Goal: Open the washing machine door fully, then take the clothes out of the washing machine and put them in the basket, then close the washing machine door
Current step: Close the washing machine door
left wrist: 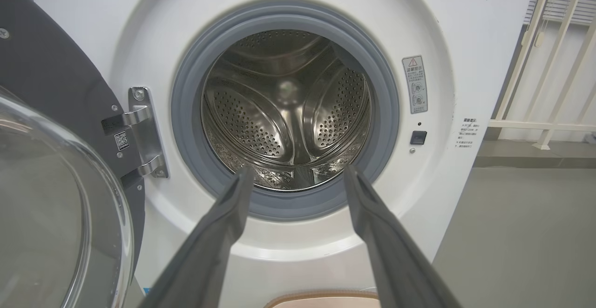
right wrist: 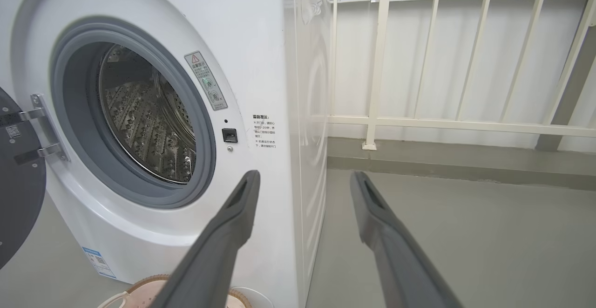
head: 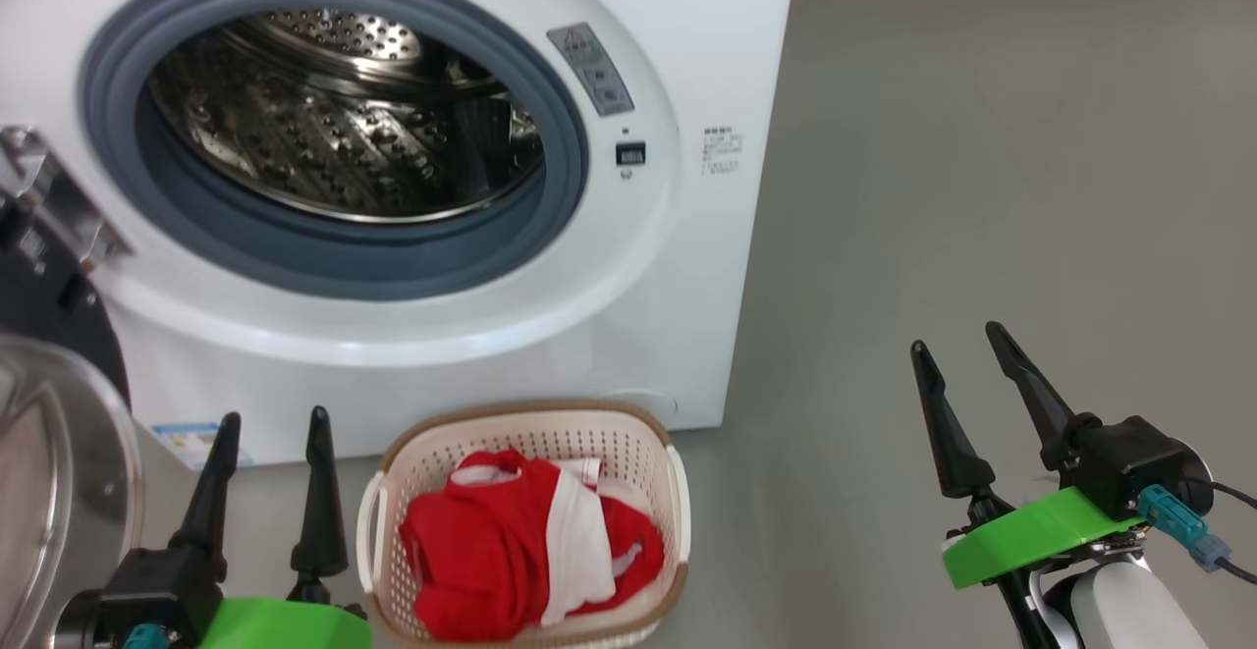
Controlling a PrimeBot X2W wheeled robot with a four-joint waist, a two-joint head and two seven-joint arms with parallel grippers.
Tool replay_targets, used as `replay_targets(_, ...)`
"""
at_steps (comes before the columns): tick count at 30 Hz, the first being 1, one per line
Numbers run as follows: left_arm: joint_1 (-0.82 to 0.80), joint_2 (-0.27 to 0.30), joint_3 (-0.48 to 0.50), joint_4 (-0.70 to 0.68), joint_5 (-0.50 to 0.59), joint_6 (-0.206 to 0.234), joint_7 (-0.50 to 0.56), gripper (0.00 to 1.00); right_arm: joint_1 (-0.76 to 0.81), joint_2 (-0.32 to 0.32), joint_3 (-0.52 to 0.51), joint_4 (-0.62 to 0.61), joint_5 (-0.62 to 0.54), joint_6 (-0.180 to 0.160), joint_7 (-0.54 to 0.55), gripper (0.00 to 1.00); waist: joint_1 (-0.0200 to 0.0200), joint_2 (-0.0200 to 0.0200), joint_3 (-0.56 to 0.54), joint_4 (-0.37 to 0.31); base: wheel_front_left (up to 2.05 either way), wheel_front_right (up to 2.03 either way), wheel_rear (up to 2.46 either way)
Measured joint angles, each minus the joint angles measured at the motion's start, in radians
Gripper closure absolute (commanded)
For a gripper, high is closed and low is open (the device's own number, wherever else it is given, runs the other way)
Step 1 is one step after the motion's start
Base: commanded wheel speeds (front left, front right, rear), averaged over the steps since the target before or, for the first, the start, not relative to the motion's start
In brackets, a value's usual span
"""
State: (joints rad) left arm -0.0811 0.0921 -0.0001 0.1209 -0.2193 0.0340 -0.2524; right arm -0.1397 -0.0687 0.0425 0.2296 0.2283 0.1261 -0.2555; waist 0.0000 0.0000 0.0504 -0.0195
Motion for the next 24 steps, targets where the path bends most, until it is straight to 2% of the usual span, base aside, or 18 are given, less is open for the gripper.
replay_targets(6, 0.0, 0.004, -0.007, -0.016, -0.003, -0.008, 0.0, 0.0, 0.0, 0.0, -0.001, 0.002, 0.0, 0.0, 0.0, 0.0, 0.0, 0.0, -0.002, 0.002, -1.81, 1.81, 0.0)
replay_targets(11, 0.0, 0.005, -0.01, -0.02, -0.003, -0.008, 0.0, 0.0, 0.0, 0.0, -0.001, 0.002, -0.001, 0.0, 0.0, 0.0, 0.0, 0.0, -0.003, 0.003, -1.06, 1.06, 0.0)
replay_targets(24, 0.001, 0.005, -0.023, -0.027, -0.003, 0.001, 0.0, 0.0, 0.0, 0.0, -0.001, 0.004, -0.001, 0.0, 0.0, 0.0, 0.0, 0.0, -0.012, 0.004, -0.15, 0.15, 0.0)
